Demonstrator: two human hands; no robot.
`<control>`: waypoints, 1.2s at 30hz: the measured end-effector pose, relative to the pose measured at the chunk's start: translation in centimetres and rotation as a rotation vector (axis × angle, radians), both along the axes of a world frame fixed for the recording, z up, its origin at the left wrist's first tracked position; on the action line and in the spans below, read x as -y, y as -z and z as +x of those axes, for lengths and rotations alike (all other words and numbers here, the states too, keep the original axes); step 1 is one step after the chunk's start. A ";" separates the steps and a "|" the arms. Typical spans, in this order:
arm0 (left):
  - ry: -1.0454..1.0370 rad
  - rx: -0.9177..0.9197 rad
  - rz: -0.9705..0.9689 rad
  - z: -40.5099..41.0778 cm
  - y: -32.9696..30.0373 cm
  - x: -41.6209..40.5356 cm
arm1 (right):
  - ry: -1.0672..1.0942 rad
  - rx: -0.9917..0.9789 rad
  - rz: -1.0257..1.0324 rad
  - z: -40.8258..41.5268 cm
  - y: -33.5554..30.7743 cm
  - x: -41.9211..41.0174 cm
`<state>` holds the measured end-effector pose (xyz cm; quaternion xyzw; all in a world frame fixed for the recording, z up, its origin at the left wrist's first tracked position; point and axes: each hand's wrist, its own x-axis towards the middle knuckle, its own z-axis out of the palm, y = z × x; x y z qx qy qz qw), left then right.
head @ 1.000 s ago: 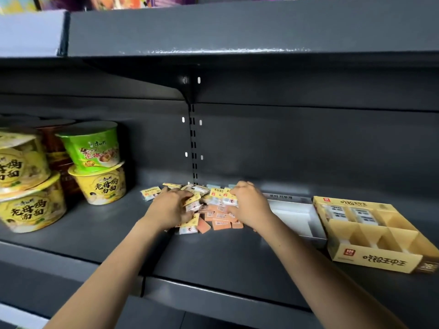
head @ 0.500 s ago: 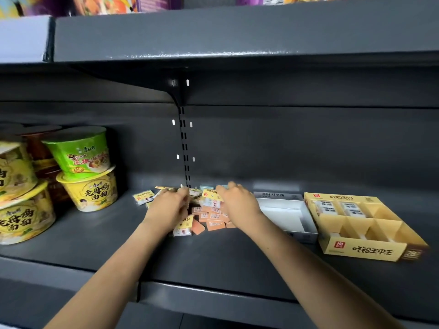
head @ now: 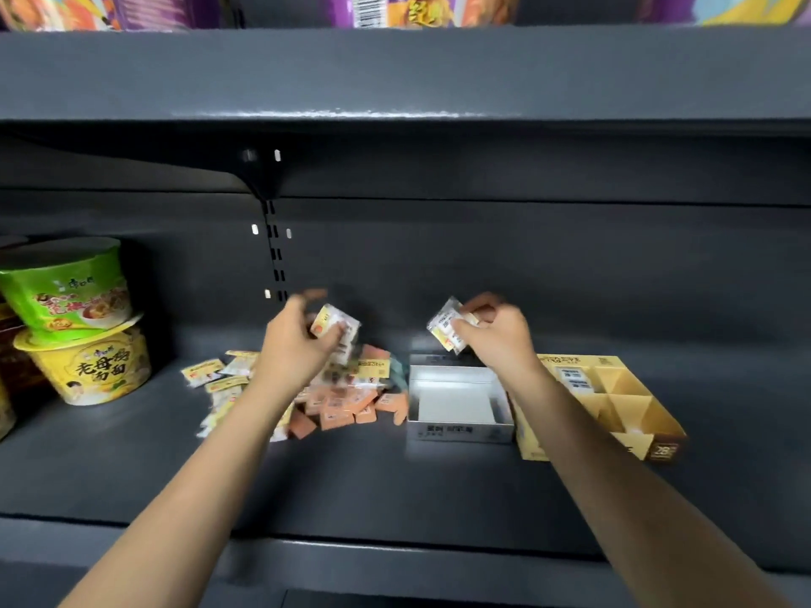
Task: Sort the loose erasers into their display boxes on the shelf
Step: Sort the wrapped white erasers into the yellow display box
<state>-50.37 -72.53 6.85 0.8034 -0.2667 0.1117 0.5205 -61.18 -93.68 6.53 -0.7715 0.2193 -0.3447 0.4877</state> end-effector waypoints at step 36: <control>0.504 -0.149 0.431 -11.3 4.6 17.2 | 0.292 -0.434 -0.221 -13.2 2.4 14.6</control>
